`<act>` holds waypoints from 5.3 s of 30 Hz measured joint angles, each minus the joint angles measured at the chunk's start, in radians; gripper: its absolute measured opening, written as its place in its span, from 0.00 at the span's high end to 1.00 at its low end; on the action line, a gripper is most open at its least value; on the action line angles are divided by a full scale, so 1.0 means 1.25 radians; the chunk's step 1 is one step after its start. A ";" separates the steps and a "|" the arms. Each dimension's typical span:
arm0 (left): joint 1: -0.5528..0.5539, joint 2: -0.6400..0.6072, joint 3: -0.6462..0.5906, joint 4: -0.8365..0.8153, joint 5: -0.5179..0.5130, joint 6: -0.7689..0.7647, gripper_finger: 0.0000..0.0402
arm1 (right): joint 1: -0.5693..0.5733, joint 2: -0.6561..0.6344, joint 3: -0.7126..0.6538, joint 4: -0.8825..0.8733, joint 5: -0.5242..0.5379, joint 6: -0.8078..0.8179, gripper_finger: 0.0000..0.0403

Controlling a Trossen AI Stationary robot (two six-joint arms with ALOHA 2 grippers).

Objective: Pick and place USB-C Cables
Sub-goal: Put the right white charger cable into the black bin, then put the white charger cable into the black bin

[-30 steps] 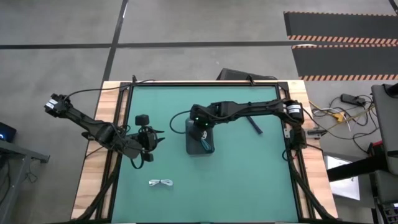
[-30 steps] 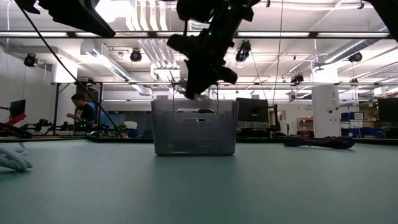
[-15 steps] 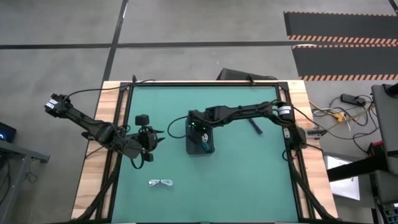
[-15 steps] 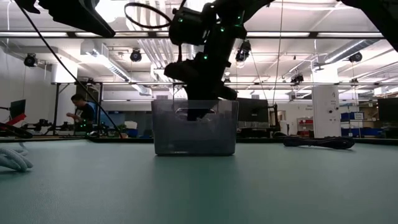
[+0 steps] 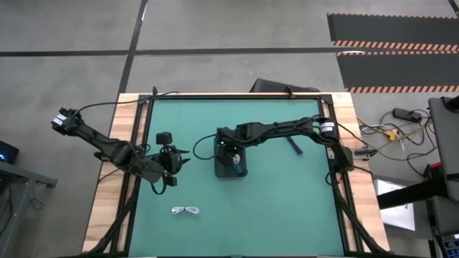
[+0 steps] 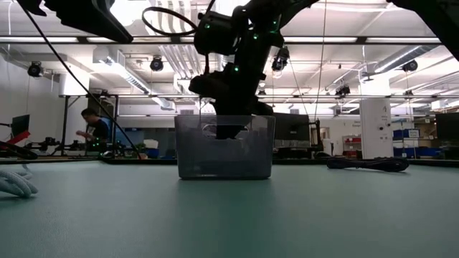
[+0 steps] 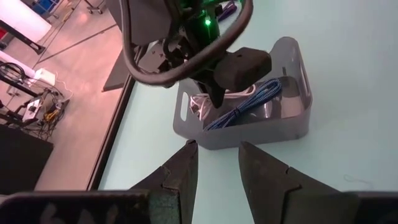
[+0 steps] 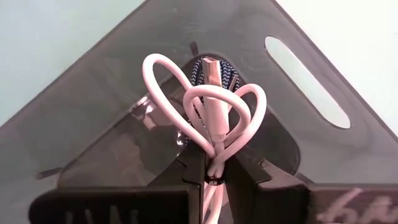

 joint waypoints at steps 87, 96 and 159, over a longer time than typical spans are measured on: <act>-0.057 0.348 0.018 0.177 0.535 -0.512 0.75 | 0.233 -0.399 -0.461 0.484 0.042 -0.247 0.76; -0.110 0.428 0.074 0.170 0.571 -0.596 0.75 | 0.233 -0.470 -0.596 0.684 0.042 -0.284 0.76; -0.148 0.638 0.169 -0.114 0.561 -0.656 0.97 | 0.364 -0.479 -0.708 0.867 0.042 -0.290 0.82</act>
